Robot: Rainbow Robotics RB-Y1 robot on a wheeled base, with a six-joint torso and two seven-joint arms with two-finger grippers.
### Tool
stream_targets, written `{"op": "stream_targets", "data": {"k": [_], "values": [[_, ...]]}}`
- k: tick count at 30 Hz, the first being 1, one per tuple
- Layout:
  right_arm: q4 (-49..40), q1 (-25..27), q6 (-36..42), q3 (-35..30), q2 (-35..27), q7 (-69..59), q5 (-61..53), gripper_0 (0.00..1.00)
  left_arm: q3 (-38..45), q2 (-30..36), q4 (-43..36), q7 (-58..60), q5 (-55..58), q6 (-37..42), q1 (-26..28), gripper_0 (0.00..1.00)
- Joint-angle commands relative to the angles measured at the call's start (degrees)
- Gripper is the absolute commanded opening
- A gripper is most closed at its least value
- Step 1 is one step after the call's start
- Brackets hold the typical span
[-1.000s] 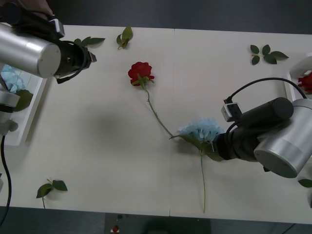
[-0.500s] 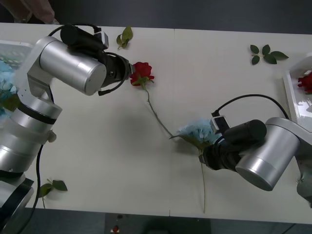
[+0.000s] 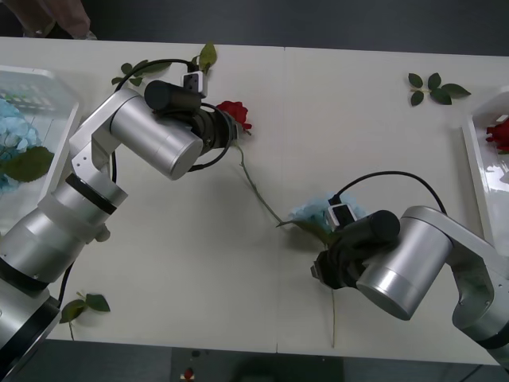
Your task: Put the red flowers into the right box and the blue flowers into the left box
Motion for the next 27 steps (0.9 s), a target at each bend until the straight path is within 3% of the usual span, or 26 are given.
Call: {"op": "stream_targets", "data": {"k": [1, 8, 14, 15, 17, 18, 19, 20, 22, 27], "values": [[-0.26, 0.13, -0.09, 0.71, 0.42, -3.83, 0.78, 1.00, -1.70, -0.93, 4.16, 0.52, -0.56, -4.11, -4.44, 1.00], [1.77, 0.13, -0.53, 2.02, 1.91, -4.88, 2.10, 1.00, -6.18, -1.54, 12.60, 0.61, 2.43, -9.03, -8.83, 1.00], [4.40, 0.04, -2.29, 2.11, 3.93, -4.97, 3.59, 0.99, -10.66, -1.37, 14.09, 0.96, 4.10, -9.65, -10.33, 1.00], [4.58, 0.13, -2.37, 2.11, 4.11, -4.88, 3.68, 0.92, -11.01, -1.28, 14.09, 1.05, 4.63, -9.65, -10.50, 1.00], [5.02, 0.04, -2.55, 2.20, 4.55, -4.88, 4.21, 0.53, -12.60, -1.02, 14.09, 1.22, 6.65, -9.65, -10.94, 1.00], [5.19, 0.04, -2.55, 2.20, 4.64, -4.97, 4.30, 0.41, -13.04, -0.93, 14.09, 1.31, 7.00, -9.65, -11.03, 1.00], [5.19, 0.04, -2.55, 2.20, 4.72, -4.97, 4.38, 0.21, -13.56, -0.93, 14.09, 1.40, 7.18, -9.73, -11.12, 1.00], [5.28, 0.04, -2.55, 2.11, 4.72, -4.97, 4.38, 0.07, -14.00, -0.93, 14.09, 1.66, 7.27, -9.65, -11.12, 1.00], [5.28, 0.13, -2.46, 2.20, 4.72, -4.97, 4.30, 0.00, -14.71, -0.93, 14.09, 1.92, 7.27, -9.65, -11.12, 1.00], [5.46, 0.13, -2.55, 2.20, 4.72, -4.97, 4.30, 0.00, -15.41, -1.02, 14.09, 2.36, 7.62, -9.65, -11.12, 1.00]]}}
